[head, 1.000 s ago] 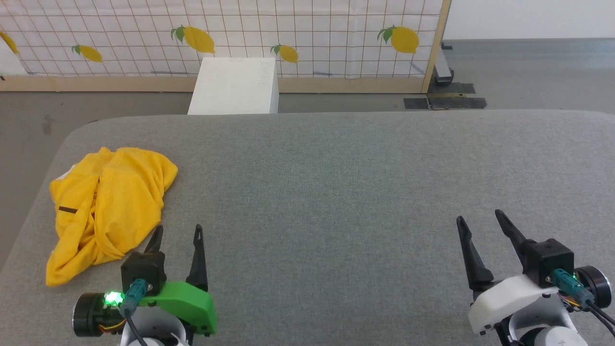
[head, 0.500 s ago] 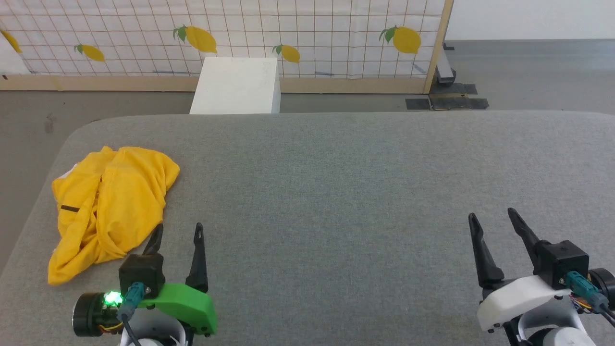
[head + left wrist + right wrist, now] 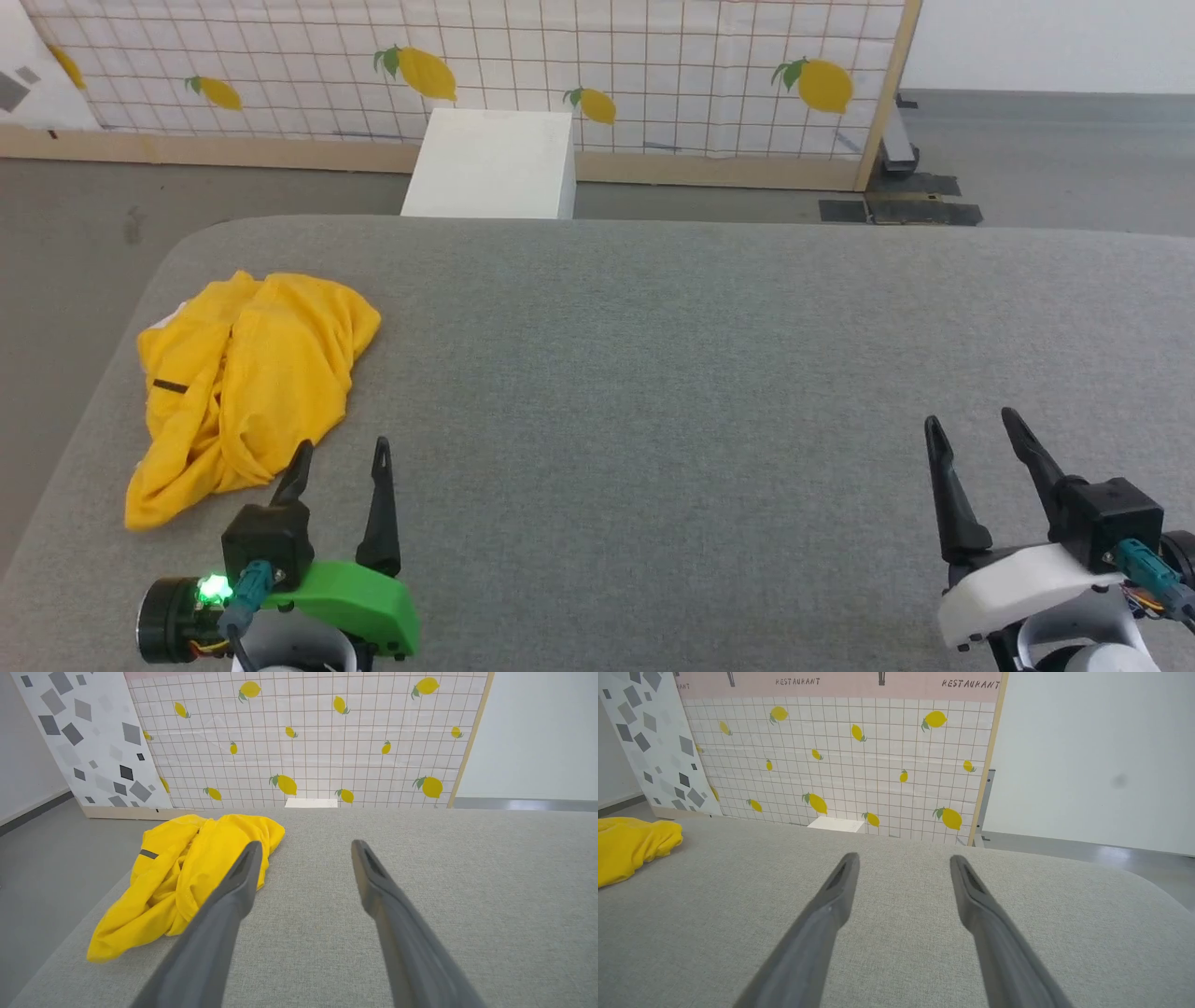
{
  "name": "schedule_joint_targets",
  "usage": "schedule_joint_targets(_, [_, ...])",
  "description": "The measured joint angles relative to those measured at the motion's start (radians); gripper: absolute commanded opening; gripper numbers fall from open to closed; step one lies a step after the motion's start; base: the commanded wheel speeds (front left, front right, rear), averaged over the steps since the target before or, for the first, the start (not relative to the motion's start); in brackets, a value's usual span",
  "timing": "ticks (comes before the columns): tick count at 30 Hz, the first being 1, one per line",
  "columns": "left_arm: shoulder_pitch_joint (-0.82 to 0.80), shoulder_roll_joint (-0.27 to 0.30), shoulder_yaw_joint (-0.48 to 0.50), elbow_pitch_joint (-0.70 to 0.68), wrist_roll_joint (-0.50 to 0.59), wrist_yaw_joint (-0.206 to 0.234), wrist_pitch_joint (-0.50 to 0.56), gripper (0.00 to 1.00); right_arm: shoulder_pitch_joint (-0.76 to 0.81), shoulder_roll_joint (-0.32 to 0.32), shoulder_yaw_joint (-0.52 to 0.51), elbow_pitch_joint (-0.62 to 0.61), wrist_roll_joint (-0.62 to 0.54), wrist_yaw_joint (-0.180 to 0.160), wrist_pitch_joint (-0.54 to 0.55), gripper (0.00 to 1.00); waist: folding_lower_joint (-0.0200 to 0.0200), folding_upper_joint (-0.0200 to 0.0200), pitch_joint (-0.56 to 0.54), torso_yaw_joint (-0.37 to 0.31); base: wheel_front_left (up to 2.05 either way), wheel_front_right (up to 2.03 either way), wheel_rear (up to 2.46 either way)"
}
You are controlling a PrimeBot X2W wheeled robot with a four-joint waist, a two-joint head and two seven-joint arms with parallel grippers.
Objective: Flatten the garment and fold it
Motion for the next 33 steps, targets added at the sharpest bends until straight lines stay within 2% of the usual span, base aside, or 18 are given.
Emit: schedule_joint_targets(33, [0.025,0.000,0.018,-0.005,-0.048,-0.009,-0.067,1.00,0.003,0.000,0.024,0.027,0.018,0.000,-0.069,1.00,0.0000,0.0000,0.006,0.212,0.00,0.00,0.00])
